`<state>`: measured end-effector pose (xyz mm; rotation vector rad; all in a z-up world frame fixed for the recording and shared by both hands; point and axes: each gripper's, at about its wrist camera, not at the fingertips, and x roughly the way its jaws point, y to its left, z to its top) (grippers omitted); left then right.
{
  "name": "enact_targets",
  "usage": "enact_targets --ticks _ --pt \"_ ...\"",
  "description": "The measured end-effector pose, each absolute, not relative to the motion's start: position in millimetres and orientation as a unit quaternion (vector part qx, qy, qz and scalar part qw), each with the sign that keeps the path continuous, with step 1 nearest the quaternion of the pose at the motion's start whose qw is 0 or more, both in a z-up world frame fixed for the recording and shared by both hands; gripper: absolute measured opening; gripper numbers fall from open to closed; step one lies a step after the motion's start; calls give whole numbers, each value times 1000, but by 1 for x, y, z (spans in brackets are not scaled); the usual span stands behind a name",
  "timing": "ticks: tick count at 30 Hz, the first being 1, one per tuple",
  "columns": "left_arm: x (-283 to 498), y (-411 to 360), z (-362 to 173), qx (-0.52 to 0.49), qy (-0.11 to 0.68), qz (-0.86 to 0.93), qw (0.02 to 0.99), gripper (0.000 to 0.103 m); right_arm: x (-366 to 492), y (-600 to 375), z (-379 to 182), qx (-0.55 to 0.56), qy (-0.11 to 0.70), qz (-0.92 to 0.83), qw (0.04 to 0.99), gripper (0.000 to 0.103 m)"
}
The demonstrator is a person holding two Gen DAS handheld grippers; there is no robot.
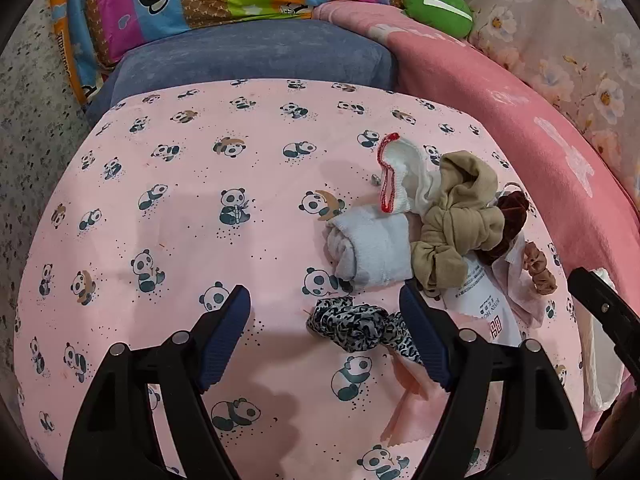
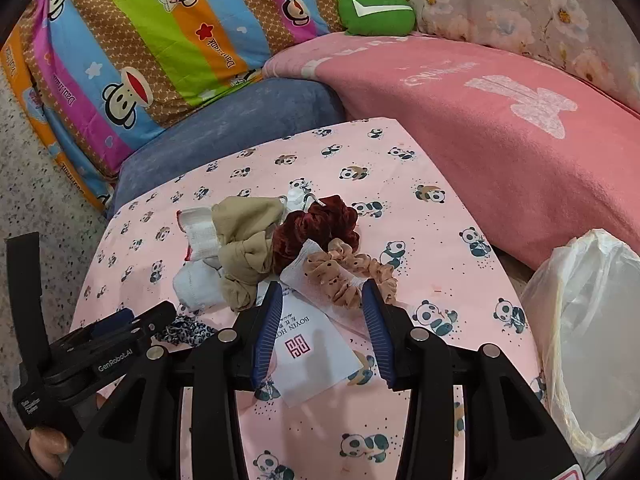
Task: Organize soft objects
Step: 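Grasp the leopard-print scrunchie with the left tool while the right tool grasps the tan scrunchie, then lift and carry both scrunchies over the white lined bin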
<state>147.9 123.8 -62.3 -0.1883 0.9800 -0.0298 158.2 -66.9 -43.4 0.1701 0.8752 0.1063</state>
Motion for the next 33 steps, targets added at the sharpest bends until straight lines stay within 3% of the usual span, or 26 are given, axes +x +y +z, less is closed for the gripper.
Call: enact_targets --ticks 5,11,13,14,15,19,33 --pt "148 123 -69 -99 482 -30 870 65 175 -65 -61 76 436 48 895 50" --pt "144 126 -76 -107 492 -36 863 45 185 -69 -81 80 452 41 887 50" --pt "141 127 -77 -107 494 -38 862 33 185 -69 -85 82 458 45 884 38" --pt "140 127 -76 -106 492 -38 863 32 185 -70 -87 82 460 47 883 24" --pt "138 126 -75 -106 490 -39 864 27 184 -70 -87 83 462 50 881 18" --pt "132 120 -65 -98 480 -47 871 10 176 -70 -81 86 450 55 887 8" --pt "112 91 -6 -68 417 -82 903 6 129 -89 0 109 366 61 922 7"
